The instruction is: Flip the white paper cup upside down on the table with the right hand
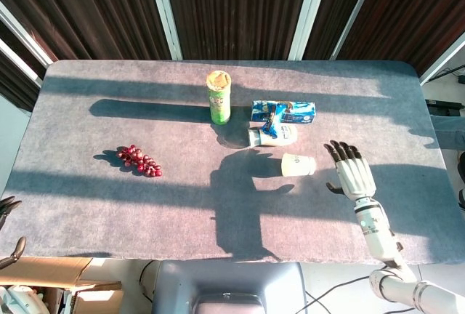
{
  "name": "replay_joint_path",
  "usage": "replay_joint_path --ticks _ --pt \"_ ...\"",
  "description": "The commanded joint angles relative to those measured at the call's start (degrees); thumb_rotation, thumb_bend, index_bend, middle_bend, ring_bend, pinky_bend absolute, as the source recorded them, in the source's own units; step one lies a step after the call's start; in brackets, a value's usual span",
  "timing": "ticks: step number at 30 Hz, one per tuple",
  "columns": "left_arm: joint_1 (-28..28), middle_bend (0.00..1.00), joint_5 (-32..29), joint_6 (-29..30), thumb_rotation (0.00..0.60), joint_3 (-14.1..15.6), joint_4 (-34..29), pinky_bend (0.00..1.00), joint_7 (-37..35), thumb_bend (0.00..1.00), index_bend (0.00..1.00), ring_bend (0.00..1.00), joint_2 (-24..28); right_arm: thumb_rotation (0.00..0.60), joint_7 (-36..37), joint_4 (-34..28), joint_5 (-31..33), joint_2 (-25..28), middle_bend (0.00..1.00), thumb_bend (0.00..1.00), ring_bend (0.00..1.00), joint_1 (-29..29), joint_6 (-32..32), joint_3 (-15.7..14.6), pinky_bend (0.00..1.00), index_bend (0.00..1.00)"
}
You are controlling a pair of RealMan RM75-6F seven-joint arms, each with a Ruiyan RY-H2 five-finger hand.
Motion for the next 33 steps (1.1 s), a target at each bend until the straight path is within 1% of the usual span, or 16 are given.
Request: replay_joint_path --ticks 1,5,10,16,20,27,30,33 --pt "-0.05 0.1 0.06 -0.05 0.6 0.04 -0.13 0.21 0.27 0.43 0.17 0.02 -0.03 0.6 1.73 2.1 1.64 -1.52 0.27 0.33 0.21 2.64 -3.77 1.19 0.31 0.33" --pt "0.01 0.1 -0.24 -0.08 0.6 0.0 -0.13 0.21 0.5 0.43 0.17 0.02 -0.02 0.6 1.93 5.28 2.24 -3.99 0.31 0.33 0.28 4.74 -5.12 2.07 0.36 0.4" --pt "0.18 0.1 -0.76 -0.06 0.6 -0.09 0.28 0.21 0.07 0.43 0.17 0.02 -0.03 0.6 1.69 9.18 3.25 -7.01 0.34 0.33 0.31 6.8 -6.06 3.01 0.4 0.44" --pt "0.23 0.1 -1.09 -0.3 0.6 -0.09 0.79 0.21 -0.41 0.43 0.17 0.02 -0.14 0.6 1.15 12.37 4.13 -9.52 0.38 0.33 0.37 7.89 -6.05 3.4 0.45 0.49" --pt "0.27 0.1 -1.06 -0.29 0.6 -0.05 1.0 0.21 -0.61 0.43 0.17 0.02 -0.21 0.6 1.46 14.4 4.5 -11.12 0.41 0.33 0.4 8.6 -6.51 3.46 0.48 0.53" --pt "0.5 0.1 -1.3 -0.13 0.6 -0.06 1.08 0.21 -0.85 0.43 0.17 0.02 -0.09 0.6 3.36 19.05 3.36 -14.27 0.46 0.33 0.48 9.45 -5.96 2.74 0.56 0.6" --pt "0.59 0.1 -1.46 -0.11 0.6 -0.08 1.2 0.21 -1.06 0.43 0.17 0.02 -0.05 0.6 4.25 21.4 2.4 -15.43 0.49 0.38 0.5 9.61 -5.32 2.14 0.59 0.63" --pt "0.69 0.1 -1.56 -0.05 0.6 -0.1 1.31 0.21 -1.31 0.43 0.17 0.02 -0.01 0.6 3.94 23.61 0.44 -16.15 0.52 0.49 0.54 9.7 -3.42 1.03 0.62 0.67"
